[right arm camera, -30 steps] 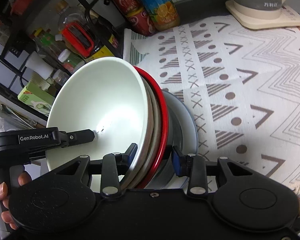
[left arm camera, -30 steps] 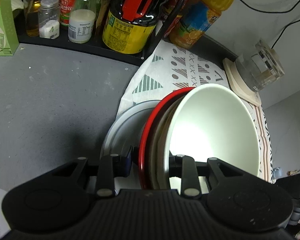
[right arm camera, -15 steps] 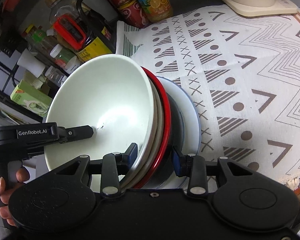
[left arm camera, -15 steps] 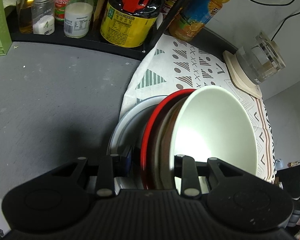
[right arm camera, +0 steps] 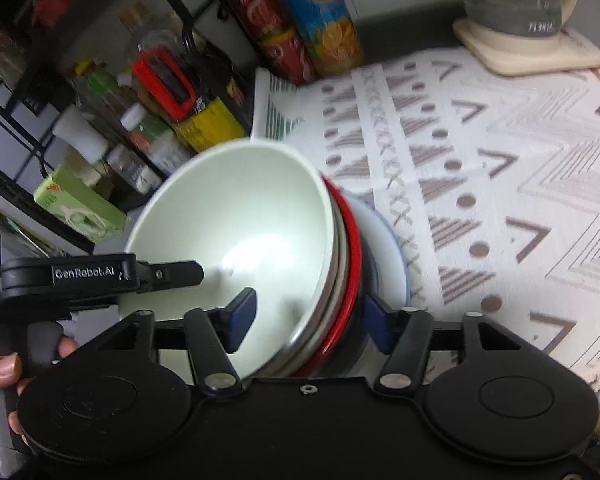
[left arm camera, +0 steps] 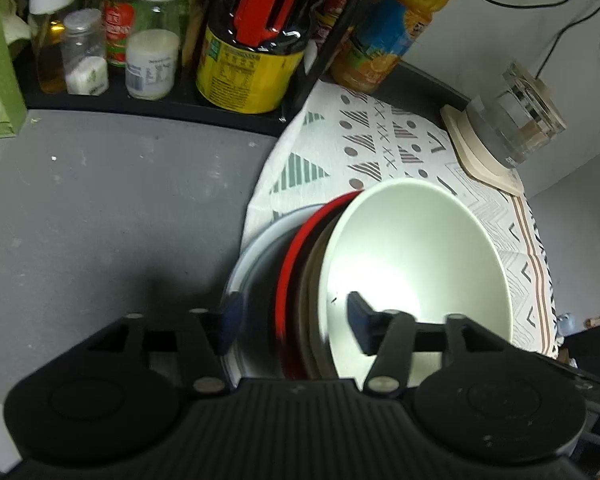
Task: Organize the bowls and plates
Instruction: 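Carry the red bowl stack with both grippers onto the plate stack, then open both grippers and pull them back from the stack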
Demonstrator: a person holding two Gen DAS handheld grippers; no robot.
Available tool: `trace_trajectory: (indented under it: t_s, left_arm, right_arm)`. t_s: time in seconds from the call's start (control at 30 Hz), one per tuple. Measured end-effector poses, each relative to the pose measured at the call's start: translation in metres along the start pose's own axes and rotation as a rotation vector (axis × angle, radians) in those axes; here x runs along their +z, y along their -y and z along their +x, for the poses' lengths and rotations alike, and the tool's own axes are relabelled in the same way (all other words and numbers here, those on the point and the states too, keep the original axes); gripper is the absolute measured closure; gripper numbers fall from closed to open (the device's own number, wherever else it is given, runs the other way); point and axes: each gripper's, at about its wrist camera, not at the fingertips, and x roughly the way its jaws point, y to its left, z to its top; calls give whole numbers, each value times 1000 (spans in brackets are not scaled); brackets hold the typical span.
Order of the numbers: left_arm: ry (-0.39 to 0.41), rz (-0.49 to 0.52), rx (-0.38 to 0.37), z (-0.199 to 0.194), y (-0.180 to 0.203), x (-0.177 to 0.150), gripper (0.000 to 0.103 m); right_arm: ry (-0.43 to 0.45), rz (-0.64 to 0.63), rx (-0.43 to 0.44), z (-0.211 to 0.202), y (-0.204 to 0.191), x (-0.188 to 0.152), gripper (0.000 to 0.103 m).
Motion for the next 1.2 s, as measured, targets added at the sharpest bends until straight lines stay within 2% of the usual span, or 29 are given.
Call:
trace_trajectory:
  t_s: [0.17, 0.27, 0.37, 0.53, 0.8, 0.93, 1.03, 1.2]
  left_arm:
    - [35, -10, 39, -16, 8, -2, 31]
    - [72, 8, 47, -30, 17, -8, 23]
    - [96, 27, 51, -39, 25, -15, 22]
    - [109, 42, 45, -53, 35, -29, 21]
    - [146, 107, 73, -74, 54, -59, 20]
    - [160, 117, 61, -83, 62, -72, 19]
    - [175, 134, 46, -89, 70, -82, 16]
    - [194, 162, 23, -99, 81, -99, 6]
  right_arm:
    - [79, -6, -35, -26, 7, 5, 24]
    - [106, -4, -62, -43, 13, 2, 20]
    - [147, -14, -118, -60, 16, -4, 7]
    - [208, -2, -163, -88, 24, -19, 0]
    - [256, 3, -217, -121, 33, -41, 0]
    - [298, 6, -258, -141, 37, -53, 0]
    - [323, 11, -310, -153, 41, -63, 0]
    - [358, 12, -337, -172, 49, -78, 0]
